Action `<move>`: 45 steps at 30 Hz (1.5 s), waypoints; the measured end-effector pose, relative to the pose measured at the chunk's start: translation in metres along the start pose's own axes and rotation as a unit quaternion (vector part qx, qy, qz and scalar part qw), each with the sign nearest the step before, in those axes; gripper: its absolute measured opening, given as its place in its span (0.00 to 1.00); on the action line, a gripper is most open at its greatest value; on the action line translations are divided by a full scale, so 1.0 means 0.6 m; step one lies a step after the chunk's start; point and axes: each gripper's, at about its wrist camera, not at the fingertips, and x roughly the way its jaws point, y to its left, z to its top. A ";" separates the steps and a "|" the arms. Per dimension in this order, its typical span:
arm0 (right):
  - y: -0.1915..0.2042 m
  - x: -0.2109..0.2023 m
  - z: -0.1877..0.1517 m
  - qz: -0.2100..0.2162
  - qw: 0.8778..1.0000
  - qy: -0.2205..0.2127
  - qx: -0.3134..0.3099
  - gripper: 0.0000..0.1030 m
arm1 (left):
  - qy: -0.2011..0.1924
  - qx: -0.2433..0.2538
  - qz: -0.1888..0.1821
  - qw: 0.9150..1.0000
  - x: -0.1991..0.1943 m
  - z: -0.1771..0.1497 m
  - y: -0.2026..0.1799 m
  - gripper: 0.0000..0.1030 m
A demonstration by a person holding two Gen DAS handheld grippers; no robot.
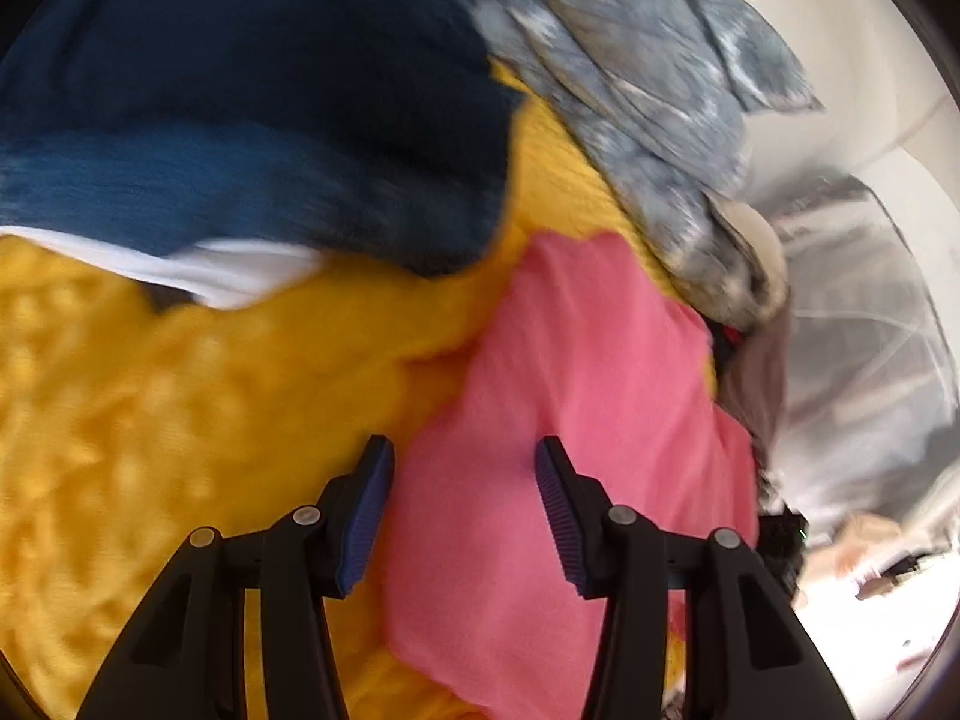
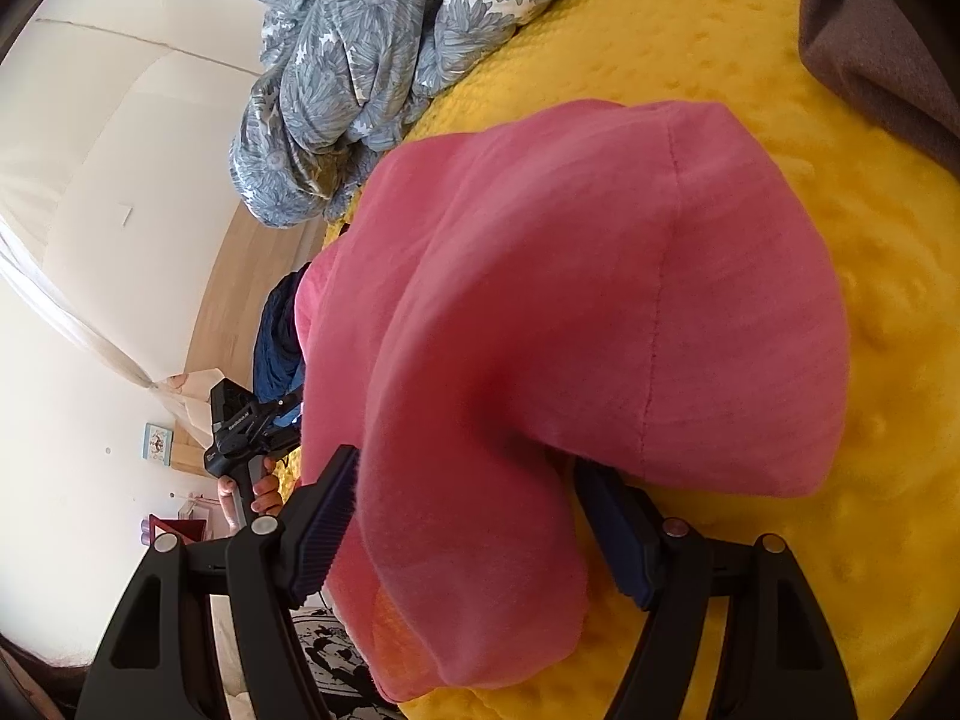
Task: Fold clothes
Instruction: 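Lift the pink shirt high with both tools and carry it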
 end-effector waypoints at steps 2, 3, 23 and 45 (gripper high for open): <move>0.003 0.000 0.000 0.002 1.000 0.000 -0.002 0.73 | 0.009 0.029 0.001 1.000 0.010 -0.004 -0.022 0.51; 0.004 0.001 0.000 0.003 1.000 0.000 -0.004 0.73 | 0.012 0.049 0.009 0.999 0.017 -0.007 -0.037 0.52; 0.009 0.047 0.001 0.004 1.000 0.010 0.003 0.73 | 0.065 0.084 0.015 0.994 0.121 -0.008 -0.109 0.56; 0.152 -0.043 0.004 0.077 0.982 -0.119 -0.122 0.11 | -0.044 0.127 -0.046 0.990 0.007 -0.024 -0.242 0.04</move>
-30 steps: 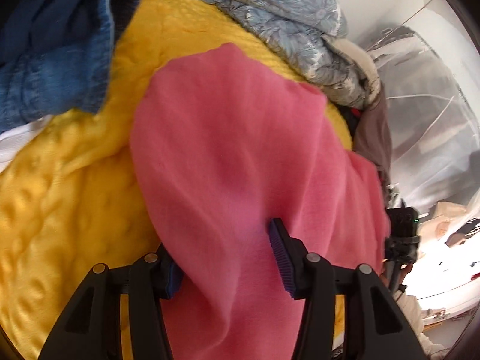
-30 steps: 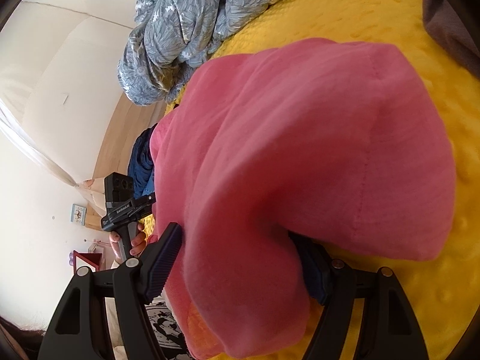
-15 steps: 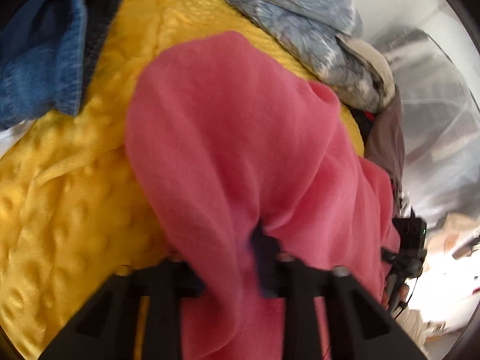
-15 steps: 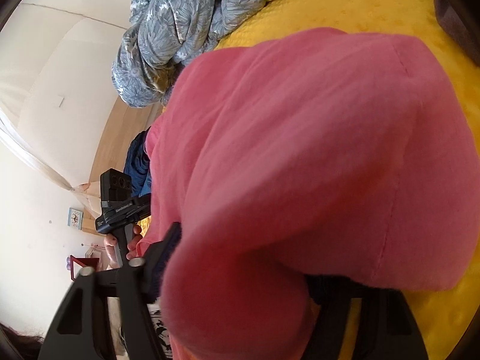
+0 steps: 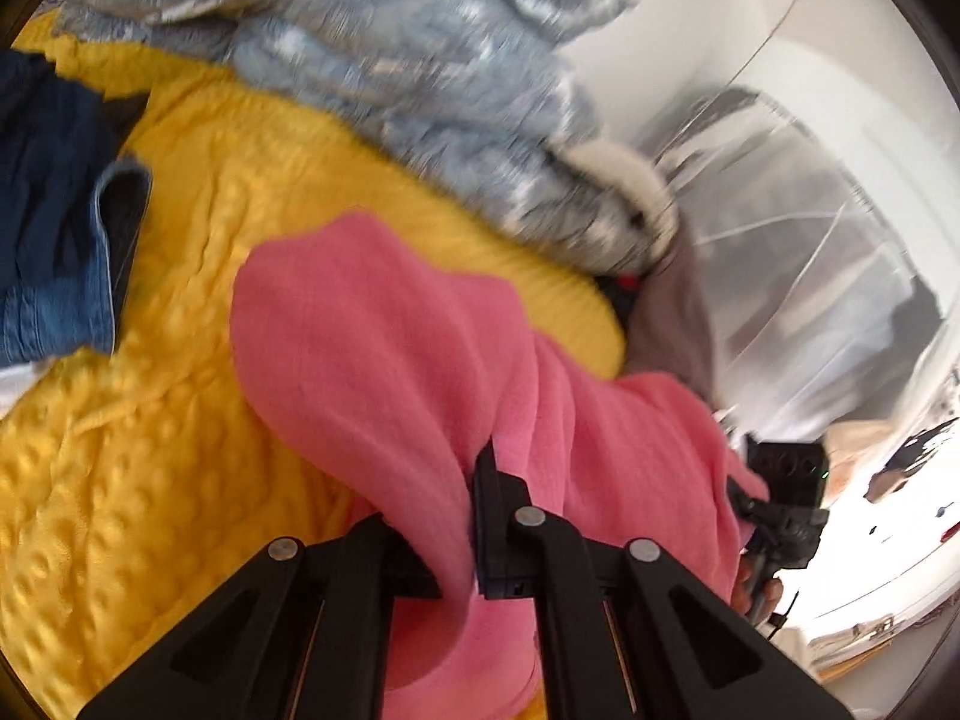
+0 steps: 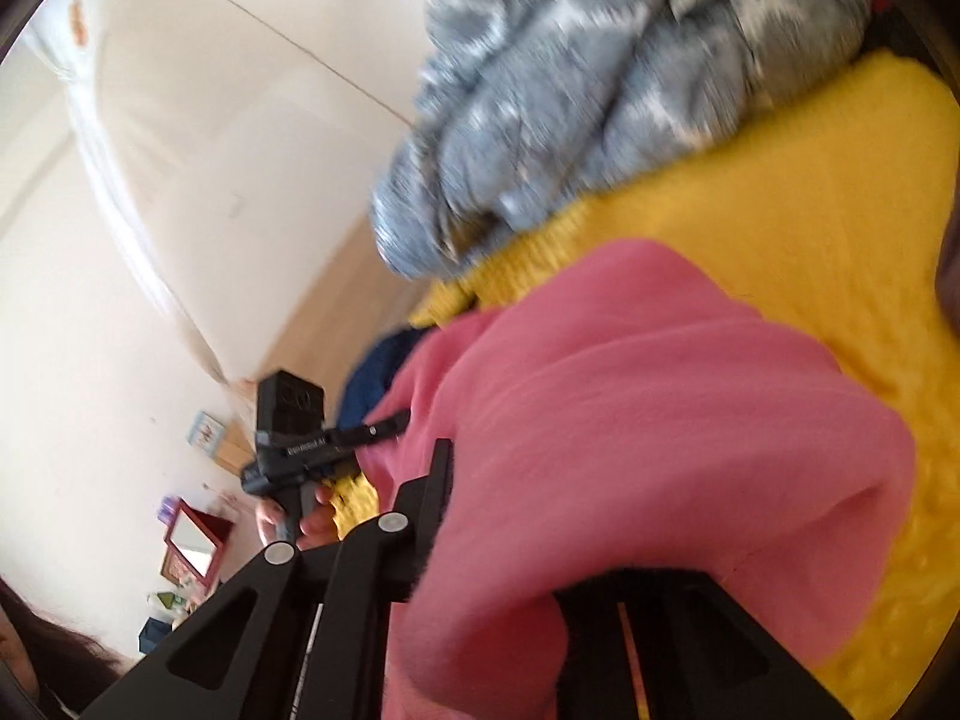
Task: Fold clothes
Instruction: 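Lift the pink shirt high with both tools and carry it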
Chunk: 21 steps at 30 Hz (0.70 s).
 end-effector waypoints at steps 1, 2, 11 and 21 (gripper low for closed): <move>0.008 -0.005 0.003 0.005 1.000 -0.007 -0.004 0.11 | -0.007 0.000 -0.006 1.000 -0.006 0.003 -0.007 0.04; 0.014 -0.010 0.006 0.010 1.000 -0.013 -0.007 0.11 | -0.014 0.002 -0.012 1.000 -0.014 0.005 -0.013 0.04; 0.063 -0.043 0.022 0.034 0.998 -0.054 -0.025 0.11 | -0.064 0.013 -0.039 0.997 -0.071 0.017 -0.066 0.04; 0.160 -0.065 0.034 0.073 0.990 -0.092 -0.076 0.11 | -0.103 0.047 -0.054 0.992 -0.131 0.036 -0.144 0.04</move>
